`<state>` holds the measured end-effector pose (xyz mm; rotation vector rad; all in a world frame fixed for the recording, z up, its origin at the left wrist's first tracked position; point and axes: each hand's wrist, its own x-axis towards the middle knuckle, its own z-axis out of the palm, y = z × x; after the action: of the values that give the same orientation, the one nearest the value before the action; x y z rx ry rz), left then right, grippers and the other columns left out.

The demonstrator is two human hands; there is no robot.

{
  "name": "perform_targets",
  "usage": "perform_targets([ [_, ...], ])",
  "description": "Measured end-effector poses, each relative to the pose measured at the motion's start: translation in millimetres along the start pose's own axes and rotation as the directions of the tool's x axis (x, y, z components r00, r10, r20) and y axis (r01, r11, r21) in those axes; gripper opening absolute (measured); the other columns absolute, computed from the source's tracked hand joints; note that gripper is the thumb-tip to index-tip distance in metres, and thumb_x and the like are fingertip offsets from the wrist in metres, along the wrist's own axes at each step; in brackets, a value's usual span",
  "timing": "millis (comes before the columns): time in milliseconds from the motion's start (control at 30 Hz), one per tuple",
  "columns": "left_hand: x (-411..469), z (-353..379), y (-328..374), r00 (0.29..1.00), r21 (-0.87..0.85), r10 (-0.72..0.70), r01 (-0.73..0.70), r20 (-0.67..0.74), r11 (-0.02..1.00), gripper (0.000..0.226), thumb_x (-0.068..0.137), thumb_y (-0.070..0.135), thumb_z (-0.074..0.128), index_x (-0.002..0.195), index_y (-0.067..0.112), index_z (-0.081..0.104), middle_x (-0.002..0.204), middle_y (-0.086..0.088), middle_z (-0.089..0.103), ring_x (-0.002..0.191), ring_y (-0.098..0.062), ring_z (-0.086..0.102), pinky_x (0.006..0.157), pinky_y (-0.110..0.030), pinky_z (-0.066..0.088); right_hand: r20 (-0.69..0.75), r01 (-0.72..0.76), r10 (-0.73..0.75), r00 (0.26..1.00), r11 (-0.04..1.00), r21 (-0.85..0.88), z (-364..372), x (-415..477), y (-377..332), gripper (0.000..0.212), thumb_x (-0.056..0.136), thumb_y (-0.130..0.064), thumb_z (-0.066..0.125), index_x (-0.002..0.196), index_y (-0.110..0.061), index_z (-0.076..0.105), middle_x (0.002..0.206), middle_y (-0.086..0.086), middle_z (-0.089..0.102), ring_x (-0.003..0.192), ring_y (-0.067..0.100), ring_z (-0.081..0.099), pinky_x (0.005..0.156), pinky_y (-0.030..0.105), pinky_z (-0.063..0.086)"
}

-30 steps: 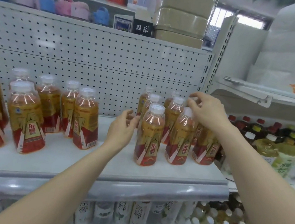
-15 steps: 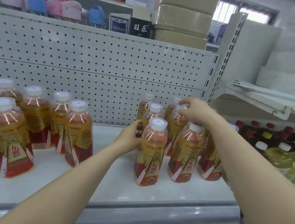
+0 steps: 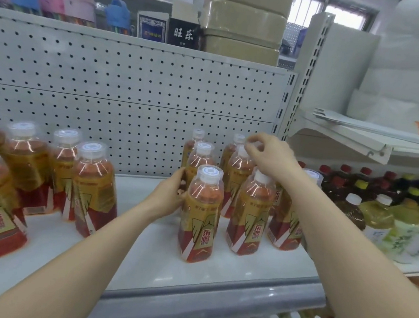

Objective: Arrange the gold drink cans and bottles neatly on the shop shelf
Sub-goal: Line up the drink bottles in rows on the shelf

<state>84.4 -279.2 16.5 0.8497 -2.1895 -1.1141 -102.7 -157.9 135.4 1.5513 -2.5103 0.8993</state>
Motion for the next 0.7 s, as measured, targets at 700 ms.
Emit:
perform_targets([
  [700, -86, 33, 15, 0.977, -0.022, 0.181, -0.184, -0.110, 0.983, 0.079, 0.079, 0.026, 0.081, 0.142, 0.031, 0.034, 0.109, 0.028, 0.053, 0.105, -0.005, 0.058, 0.093, -0.034, 0.054, -0.246, 0.139, -0.129, 0.961, 0.990, 0.026, 43, -98, 26, 0.055, 0.093, -0.041, 0.063, 0.138, -0.027, 0.035, 0.132, 0.011, 0.047, 0.092, 0.026, 0.055, 0.078, 0.031, 0.036],
])
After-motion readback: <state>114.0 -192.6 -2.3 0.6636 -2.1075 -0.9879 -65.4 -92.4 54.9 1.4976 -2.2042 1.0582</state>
